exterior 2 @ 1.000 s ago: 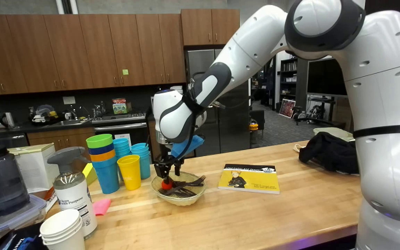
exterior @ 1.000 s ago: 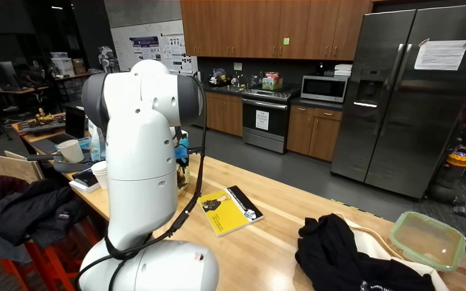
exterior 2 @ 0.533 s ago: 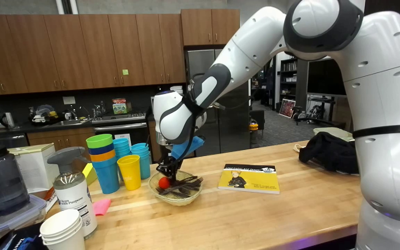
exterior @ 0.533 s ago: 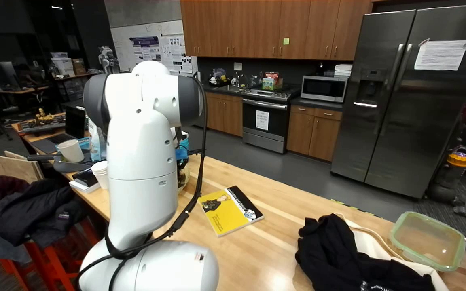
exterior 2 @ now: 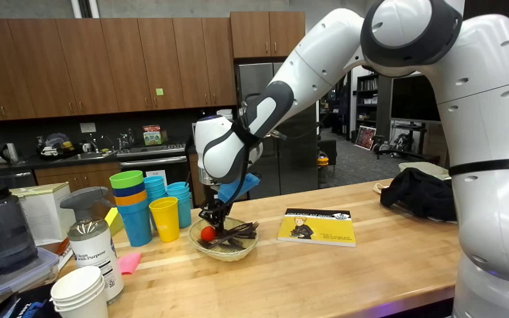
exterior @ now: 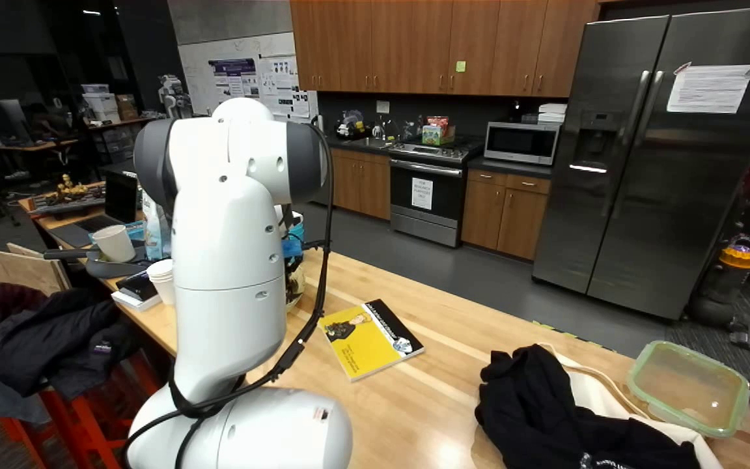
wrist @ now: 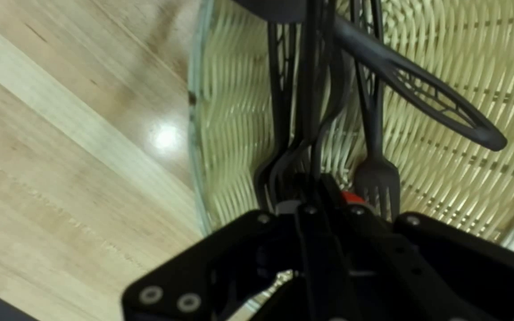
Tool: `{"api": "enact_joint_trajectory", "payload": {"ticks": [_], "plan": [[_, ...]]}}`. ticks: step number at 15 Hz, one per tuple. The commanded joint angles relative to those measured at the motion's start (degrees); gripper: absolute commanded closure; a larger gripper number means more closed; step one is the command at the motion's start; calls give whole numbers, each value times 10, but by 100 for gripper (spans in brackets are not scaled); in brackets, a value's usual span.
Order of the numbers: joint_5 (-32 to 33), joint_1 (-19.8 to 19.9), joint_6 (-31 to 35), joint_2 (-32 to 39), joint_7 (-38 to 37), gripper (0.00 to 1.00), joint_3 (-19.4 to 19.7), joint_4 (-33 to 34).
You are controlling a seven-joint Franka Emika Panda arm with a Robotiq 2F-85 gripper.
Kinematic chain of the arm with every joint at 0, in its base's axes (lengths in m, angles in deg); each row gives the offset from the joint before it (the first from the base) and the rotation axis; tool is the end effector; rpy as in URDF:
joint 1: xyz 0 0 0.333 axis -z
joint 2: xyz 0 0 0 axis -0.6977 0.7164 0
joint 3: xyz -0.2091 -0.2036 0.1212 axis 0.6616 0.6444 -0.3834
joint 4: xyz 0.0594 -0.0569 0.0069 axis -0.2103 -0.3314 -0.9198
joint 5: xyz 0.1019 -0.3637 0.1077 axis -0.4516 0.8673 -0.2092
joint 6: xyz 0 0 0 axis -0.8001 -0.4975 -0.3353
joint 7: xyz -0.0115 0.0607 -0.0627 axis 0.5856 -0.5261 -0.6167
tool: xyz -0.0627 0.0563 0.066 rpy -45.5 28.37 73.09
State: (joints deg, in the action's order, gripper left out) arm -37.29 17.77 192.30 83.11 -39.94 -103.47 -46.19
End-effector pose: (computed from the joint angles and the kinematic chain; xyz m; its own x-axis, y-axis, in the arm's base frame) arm 0.4326 0.4236 0.3318 0.7450 0.6514 0.1435 0.6515 -0.7568 0.0527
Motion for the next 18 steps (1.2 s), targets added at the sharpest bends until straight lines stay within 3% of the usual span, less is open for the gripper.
{"api": "enact_joint_trajectory", "payload": {"ticks": [1, 7, 11, 14, 18], "plan": [[9, -7, 7, -18, -3, 99, 0, -9], [28, -22, 37, -65, -1, 99, -12, -28], [68, -31, 38, -98, -43, 99, -10, -39], [115, -29, 25, -123, -103, 99, -8, -52], [199, -15, -46, -150, -246, 99, -4, -68]]}}
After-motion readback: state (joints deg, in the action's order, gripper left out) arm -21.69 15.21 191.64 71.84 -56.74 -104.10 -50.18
